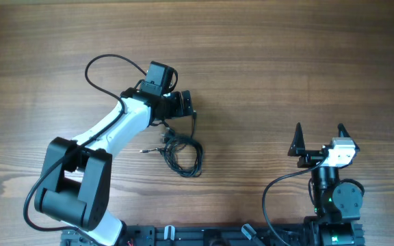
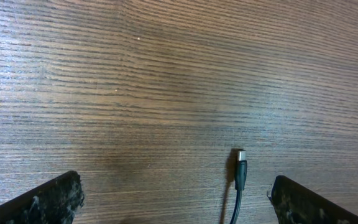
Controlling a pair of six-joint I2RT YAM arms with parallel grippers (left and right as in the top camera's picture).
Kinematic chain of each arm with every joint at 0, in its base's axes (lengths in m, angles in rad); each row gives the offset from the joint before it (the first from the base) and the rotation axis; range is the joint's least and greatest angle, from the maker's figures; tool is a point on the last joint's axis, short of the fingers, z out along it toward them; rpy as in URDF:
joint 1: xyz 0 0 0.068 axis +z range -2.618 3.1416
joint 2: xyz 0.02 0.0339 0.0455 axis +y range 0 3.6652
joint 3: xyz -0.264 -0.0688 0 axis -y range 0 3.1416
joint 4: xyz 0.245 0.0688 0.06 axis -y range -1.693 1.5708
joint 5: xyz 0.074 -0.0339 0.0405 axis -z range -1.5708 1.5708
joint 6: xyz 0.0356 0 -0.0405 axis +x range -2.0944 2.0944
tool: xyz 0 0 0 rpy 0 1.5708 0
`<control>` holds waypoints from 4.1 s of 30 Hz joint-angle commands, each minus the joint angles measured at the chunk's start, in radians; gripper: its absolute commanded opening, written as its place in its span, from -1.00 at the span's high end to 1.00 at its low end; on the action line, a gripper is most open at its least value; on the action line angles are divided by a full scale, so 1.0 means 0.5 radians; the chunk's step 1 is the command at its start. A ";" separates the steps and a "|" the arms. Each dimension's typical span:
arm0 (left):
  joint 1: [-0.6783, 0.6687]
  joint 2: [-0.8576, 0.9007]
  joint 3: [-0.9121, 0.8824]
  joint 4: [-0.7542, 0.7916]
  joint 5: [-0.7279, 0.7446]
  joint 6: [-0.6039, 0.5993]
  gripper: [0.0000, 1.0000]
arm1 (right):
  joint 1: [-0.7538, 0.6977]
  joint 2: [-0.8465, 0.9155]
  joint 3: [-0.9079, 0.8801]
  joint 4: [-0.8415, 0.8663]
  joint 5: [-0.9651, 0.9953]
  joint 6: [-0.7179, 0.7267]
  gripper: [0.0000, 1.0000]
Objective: Untangle cables
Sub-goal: 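Release the cables and hover the left gripper above a cable end, then move the right gripper forward to the cable bundle beside the left gripper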
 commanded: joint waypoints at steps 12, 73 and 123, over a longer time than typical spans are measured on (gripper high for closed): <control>-0.005 -0.022 -0.013 0.041 -0.089 0.004 -0.86 | -0.008 -0.009 -0.002 0.008 0.027 0.027 -1.00; -0.168 0.045 -0.085 -0.311 0.138 -0.375 -0.15 | 0.407 2.479 1.305 -0.878 -1.681 0.864 0.04; -0.073 0.188 -0.096 -0.353 0.112 -1.360 0.14 | 1.222 2.815 1.305 -0.361 -0.748 1.295 0.14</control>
